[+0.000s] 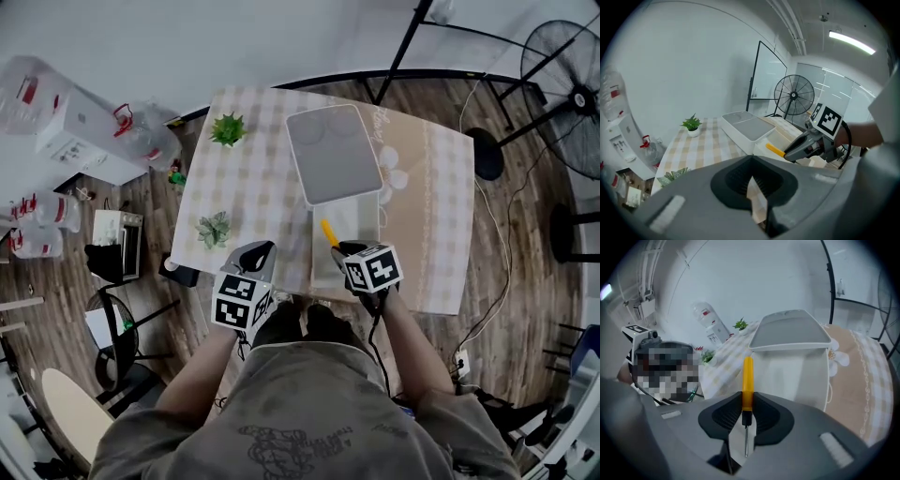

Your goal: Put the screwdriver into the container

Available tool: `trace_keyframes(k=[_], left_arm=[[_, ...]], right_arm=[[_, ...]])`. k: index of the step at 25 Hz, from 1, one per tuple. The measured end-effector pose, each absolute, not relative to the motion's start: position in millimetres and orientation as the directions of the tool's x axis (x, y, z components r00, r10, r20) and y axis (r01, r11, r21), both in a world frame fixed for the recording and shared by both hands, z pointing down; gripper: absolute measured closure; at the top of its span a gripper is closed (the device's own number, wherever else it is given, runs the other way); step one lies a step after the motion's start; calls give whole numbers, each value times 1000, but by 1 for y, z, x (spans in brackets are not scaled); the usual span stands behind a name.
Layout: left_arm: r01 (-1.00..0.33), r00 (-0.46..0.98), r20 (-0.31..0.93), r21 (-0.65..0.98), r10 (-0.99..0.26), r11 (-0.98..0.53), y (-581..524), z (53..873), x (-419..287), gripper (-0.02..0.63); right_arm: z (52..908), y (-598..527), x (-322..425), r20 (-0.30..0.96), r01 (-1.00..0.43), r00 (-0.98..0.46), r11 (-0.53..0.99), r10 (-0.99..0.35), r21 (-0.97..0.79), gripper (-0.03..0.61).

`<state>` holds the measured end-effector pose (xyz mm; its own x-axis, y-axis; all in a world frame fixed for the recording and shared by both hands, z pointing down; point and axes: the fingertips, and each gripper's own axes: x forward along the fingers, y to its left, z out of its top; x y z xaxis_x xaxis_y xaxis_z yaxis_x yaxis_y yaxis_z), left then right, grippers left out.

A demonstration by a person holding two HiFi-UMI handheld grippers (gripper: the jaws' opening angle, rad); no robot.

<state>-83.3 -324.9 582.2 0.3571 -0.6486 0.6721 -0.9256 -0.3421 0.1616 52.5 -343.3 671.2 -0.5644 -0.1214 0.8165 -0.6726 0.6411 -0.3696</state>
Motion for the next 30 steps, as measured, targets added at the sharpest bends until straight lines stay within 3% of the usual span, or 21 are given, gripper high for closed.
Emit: trace_keyframes(k=[5, 17, 23, 30], left_arm=[[-927, 359, 686, 183, -633, -328, -326, 596, -94, 612], [-920, 375, 703, 203, -605, -335, -332, 611, -106, 612], [-915, 384, 679, 189, -626, -356, -341, 593, -109, 612], [-902, 403, 601, 137, -690, -408, -364, 539, -110, 612]], right_arm=[[701, -345, 52, 867, -692, -495, 633, -66, -347, 480], [724, -347, 51, 893, -722, -444, 620, -73, -308, 475], [689, -356, 52, 857, -730, -492, 609, -154, -310, 485], [597, -387, 51, 725, -733, -591, 610, -352, -301, 540]])
